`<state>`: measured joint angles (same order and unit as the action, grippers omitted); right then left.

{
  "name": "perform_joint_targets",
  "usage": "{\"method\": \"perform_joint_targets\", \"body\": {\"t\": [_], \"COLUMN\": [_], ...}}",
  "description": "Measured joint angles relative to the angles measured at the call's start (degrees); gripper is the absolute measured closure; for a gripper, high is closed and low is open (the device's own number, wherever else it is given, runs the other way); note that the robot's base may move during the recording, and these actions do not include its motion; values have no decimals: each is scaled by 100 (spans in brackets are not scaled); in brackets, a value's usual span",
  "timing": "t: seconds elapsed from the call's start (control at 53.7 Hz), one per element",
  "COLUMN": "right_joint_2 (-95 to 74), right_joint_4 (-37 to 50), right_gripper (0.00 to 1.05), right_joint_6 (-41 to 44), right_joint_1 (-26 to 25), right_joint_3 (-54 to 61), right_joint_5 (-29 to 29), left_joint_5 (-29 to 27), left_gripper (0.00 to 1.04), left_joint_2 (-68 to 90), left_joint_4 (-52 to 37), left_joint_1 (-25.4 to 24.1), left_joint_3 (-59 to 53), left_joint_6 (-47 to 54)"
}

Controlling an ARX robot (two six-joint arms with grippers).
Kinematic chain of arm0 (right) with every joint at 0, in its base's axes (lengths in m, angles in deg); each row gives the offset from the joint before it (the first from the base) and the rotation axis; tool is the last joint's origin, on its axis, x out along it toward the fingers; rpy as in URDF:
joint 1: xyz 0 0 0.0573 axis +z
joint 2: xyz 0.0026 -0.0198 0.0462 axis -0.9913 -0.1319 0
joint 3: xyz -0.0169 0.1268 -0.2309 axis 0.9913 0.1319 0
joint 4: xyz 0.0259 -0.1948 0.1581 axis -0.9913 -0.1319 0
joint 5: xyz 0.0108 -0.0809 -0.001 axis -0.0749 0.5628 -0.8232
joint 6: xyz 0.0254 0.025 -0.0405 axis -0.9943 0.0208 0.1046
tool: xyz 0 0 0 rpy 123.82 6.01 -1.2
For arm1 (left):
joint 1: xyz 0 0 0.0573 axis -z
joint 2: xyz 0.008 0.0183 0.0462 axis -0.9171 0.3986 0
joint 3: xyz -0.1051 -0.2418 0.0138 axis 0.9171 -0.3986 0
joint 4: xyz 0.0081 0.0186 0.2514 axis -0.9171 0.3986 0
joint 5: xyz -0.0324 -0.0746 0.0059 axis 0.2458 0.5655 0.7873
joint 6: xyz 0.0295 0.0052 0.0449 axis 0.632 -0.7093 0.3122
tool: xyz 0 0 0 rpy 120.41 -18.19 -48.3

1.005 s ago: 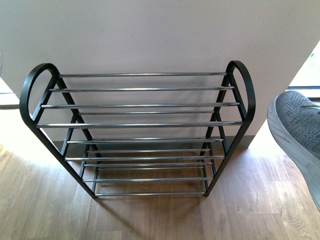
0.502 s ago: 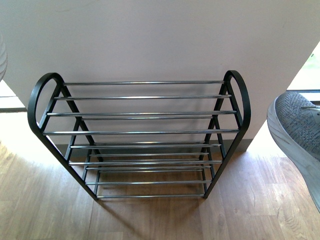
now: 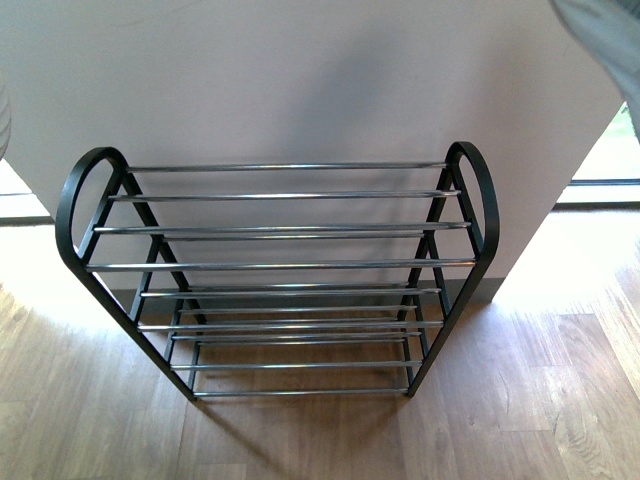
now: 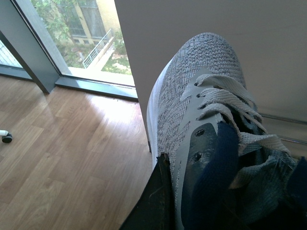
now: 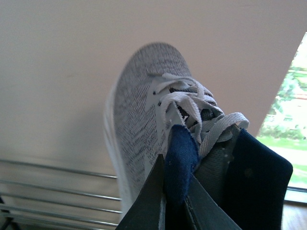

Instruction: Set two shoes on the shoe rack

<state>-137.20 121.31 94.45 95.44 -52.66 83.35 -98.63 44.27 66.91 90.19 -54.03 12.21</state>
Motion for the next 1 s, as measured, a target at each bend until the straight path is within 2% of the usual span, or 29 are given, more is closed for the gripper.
{"method": "perform_joint_targets", "body": {"t": [0.223,0.391,0.688,1.005], "right_joint_2": [-1368,-2098,-3626,-5115], "right_joint_4": [-214,-457,-638,-745], "right_gripper": [103,103,103,103], "right_joint_6": [-203,-448,-1250,-1351], "right_joint_1": [743,1036,1099,960], "right_joint_3": [-1139,-1794,-2802,-3624], "right_joint_5": [437,658,953,1316], "left_joint_5": [2,2,2,2], "left_gripper": [103,103,103,103], "left_joint_2": [0,0,0,0], "left_joint_4": [0,-2,-2,-2], "left_joint_1": [0,0,0,0], "left_joint_3": [0,0,0,0], "left_joint_6": [0,0,0,0]}}
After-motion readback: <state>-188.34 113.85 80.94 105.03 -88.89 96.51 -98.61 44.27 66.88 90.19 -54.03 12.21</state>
